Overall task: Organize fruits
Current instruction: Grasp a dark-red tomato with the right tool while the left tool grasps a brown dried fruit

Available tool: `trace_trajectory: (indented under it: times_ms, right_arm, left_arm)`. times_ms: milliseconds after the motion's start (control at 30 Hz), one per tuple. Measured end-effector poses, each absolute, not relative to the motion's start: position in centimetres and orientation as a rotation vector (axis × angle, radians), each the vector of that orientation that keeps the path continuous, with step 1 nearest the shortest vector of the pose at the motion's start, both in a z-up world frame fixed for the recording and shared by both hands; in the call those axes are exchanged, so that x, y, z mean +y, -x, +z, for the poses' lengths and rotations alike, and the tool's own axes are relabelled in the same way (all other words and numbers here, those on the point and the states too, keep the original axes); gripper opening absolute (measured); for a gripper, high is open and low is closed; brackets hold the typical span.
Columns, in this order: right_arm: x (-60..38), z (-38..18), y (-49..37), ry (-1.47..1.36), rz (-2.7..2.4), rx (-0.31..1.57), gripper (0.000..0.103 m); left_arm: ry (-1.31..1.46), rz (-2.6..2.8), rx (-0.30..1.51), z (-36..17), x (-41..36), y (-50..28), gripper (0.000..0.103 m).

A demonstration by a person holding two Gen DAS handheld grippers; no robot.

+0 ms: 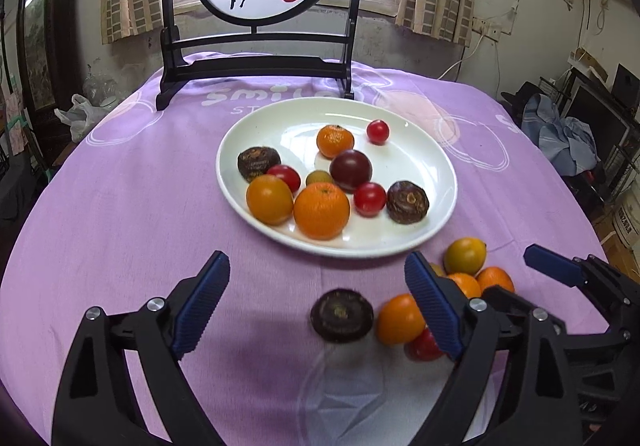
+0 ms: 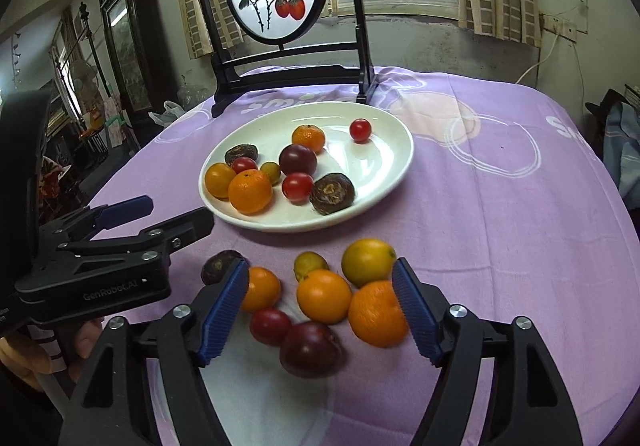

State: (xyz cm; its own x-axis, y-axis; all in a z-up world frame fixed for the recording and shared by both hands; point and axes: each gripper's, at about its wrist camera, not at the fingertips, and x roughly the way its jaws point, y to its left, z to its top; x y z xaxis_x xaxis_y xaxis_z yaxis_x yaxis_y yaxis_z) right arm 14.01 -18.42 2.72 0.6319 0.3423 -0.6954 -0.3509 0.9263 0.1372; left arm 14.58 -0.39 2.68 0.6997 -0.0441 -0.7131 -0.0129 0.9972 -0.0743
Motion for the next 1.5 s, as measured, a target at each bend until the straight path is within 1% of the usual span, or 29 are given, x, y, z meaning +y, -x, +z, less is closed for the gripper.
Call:
trace_trajectory:
  times_ms: [133,200,267,500,667,967,1133,1167,1233,1300,1367,1433,1500]
  right_arm:
    - [-19.4,2.1,-12.9,0.038,0.363,0.783,0.076]
    - [-19.8,1.9,-12.3,0.068,0.345,0.777,0.085]
    - [-20.0,1.9,-11.9,0.090,0.329,0.767,0.086]
    - [-20.6,2.1,-11.4,0.125,0.326,0.771,0.087]
    - [-20.9,1.7,-11.0,0.101,0.375,0.819,0.087]
    - [-18.1,-0.4,-10.3,0.197,0.433,0.890,0.087]
    - [-17.3,-1.3,-10.4,0.210,0.442,0.919,0.087]
    - [-17.2,-1.4,-10.3,0.209,0.443,0.920,0.085]
    - [-16.7,-1.6,-10.4,0.213,0.448,0.925,0.078]
    - [-16.2,-2.0,-10.7,0.200,0.447,0.943,0.065]
    - [-15.8,-2.3,-11.0,0.196,0.443,0.953,0.055]
    - [-15.7,-2.2,-11.1,0.199,0.426,0.941,0.050]
    - [-16.1,-2.2,-11.2,0.182,0.412,0.932,0.040]
  left_arm:
    - [0.081,-0.008,0.796,1.9,0.0,-13.5,0.088]
    - [0.094,-0.007,0.791,1.3,0.4,-13.1,0.088]
    - [0.103,-0.008,0.793,0.7,1.0,-12.9,0.088]
    - [0.098,-0.011,0.822,0.1,1.7,-13.3,0.089]
    - [0.079,0.006,0.843,-0.5,1.7,-13.5,0.089]
    - [0.062,-0.005,0.866,-1.0,1.2,-13.6,0.089]
    - [0.057,-0.006,0.873,-1.0,1.0,-13.5,0.092]
    - [0.053,-0.006,0.874,-1.0,0.9,-13.5,0.092]
    - [0.045,-0.006,0.877,-1.0,0.8,-13.4,0.092]
    - [0.041,-0.005,0.877,-1.0,0.8,-13.4,0.092]
    - [0.040,-0.005,0.879,-1.0,0.8,-13.5,0.092]
    - [0.037,-0.006,0.884,-1.0,0.8,-13.5,0.092]
    - [0.033,-0.005,0.889,-1.1,0.7,-13.4,0.092]
